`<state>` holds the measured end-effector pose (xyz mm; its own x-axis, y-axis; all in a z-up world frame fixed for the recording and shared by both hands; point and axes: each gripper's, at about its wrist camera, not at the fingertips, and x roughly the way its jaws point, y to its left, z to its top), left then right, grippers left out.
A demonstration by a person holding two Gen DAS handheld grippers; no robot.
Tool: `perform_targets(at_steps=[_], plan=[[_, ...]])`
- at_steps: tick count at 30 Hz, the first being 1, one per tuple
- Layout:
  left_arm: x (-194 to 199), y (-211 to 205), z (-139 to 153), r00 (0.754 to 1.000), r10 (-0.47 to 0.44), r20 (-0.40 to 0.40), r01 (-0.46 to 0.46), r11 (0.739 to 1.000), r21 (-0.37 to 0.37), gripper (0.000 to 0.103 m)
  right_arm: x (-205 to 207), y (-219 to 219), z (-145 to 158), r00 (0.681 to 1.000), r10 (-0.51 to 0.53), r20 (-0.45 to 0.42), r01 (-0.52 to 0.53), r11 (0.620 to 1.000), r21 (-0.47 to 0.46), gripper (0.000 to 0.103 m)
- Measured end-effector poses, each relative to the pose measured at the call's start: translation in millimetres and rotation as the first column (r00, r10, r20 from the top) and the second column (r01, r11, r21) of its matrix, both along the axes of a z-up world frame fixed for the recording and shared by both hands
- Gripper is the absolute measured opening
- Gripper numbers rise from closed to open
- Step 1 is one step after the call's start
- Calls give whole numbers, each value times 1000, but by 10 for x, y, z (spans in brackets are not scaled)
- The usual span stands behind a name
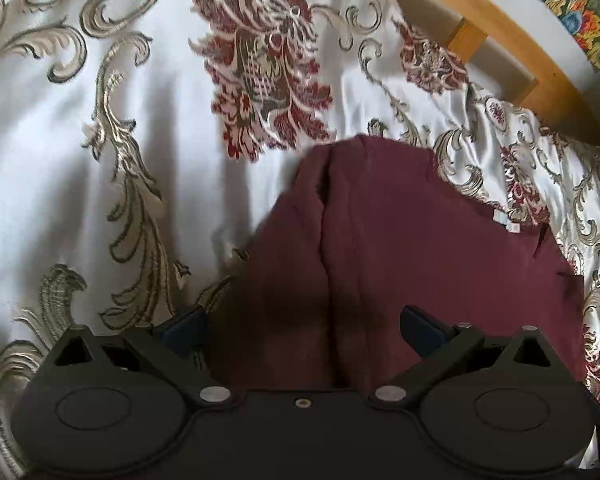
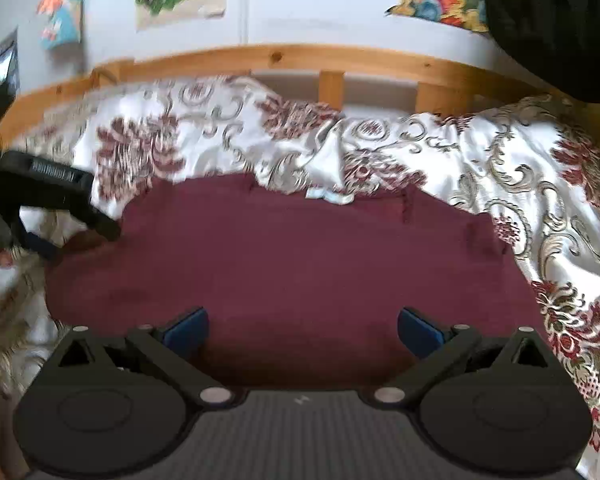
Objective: Fold small clothes
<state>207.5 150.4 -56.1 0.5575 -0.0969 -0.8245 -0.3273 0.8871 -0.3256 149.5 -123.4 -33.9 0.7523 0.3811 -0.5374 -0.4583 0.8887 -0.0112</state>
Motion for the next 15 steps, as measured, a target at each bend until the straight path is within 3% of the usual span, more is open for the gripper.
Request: perform_targets(at_steps=[5,11,15], plan=[[66,18,-86,999,2,-36,-1,1000,5,102,134,147,-143,995,11,-98,-21,995,-99,103],[153,-35,-123,998,-23,-64,26,999,37,102,143,123,-192,992,8,-127,-19,997,-81,103],[157,17,-82,1000,-5,-21,5,1000,-11,102,166,105,-201,989,7,-145,-17,998,-68,103]])
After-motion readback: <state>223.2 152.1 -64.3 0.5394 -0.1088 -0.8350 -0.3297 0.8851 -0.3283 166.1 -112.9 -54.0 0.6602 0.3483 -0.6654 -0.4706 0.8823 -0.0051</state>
